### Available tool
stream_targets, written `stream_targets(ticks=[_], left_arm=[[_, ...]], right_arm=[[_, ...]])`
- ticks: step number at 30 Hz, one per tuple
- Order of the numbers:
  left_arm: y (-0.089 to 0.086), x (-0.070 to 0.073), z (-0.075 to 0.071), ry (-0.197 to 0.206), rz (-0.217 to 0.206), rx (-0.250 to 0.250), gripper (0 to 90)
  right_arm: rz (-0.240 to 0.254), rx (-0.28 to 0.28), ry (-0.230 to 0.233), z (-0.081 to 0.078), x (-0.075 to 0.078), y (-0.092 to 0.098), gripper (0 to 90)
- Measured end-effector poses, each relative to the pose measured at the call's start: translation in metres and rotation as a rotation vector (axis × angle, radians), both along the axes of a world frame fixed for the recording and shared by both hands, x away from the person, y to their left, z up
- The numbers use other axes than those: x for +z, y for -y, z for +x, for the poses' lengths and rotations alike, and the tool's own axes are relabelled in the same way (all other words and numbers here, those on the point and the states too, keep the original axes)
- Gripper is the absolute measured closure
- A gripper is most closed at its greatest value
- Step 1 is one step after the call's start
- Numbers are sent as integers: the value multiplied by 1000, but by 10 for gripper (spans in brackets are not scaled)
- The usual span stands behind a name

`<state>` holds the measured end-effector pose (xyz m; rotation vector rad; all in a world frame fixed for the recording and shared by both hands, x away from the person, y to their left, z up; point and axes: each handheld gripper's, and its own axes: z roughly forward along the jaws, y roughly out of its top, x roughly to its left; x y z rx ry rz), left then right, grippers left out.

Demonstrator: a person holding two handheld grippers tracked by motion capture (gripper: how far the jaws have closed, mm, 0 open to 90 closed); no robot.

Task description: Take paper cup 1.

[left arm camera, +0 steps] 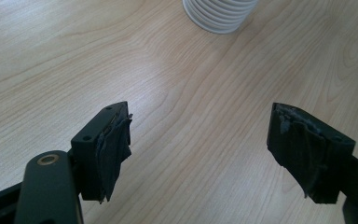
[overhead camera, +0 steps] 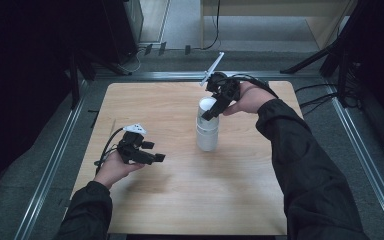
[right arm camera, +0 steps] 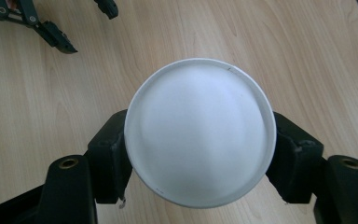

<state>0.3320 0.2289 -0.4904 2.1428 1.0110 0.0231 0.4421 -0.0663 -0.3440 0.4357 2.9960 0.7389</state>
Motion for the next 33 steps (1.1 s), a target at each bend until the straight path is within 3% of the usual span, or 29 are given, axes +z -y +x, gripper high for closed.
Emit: stream_targets(ticks=[10, 15, 20, 33], left_arm=[[0, 1, -1, 3, -1, 0, 216], [0, 0, -1, 0, 2, -4, 215], [-1, 0, -1, -1, -1, -7, 213], [-2, 4, -3, -1, -25, -5, 210]], right_arm=[[39, -26, 1, -2, 30, 8, 331], [37, -22, 29, -9, 45, 11, 333], [66, -28, 41, -13, 58, 17, 336], [91, -10, 55, -40, 93, 35, 341]])
